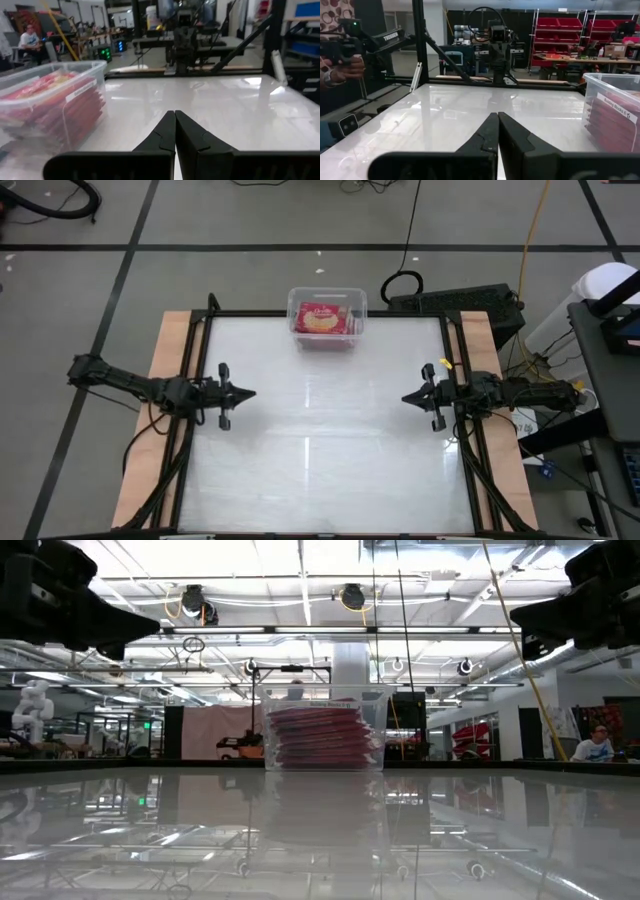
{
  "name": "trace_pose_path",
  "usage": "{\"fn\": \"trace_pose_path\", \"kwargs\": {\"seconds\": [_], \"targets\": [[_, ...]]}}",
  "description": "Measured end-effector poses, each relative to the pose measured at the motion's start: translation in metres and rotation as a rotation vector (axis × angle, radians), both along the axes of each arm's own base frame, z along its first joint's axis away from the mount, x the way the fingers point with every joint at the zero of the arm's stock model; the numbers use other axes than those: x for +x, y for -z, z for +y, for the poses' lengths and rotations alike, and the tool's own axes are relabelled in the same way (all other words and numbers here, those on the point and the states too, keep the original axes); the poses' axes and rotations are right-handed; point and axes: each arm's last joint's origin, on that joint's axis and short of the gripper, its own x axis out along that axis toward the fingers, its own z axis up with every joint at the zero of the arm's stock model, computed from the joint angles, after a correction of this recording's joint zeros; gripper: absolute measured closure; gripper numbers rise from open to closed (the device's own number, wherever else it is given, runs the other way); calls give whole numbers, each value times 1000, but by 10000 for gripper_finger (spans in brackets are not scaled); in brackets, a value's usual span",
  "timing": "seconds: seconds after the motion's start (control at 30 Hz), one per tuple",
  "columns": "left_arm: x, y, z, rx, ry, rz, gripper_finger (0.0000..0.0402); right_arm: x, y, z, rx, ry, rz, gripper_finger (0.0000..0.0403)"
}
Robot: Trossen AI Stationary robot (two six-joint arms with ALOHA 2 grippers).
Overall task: Sort popcorn bags into baskets
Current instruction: Return to Home Position
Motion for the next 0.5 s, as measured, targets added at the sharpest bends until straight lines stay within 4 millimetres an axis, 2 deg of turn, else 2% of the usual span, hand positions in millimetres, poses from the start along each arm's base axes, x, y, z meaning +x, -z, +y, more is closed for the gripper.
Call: {"fn": "trace_pose_path", "kwargs": {"seconds": [0.5], "targets": [[-18,-6,2,39,90,-87,400,0,0,0,1,-1,1,403]]}}
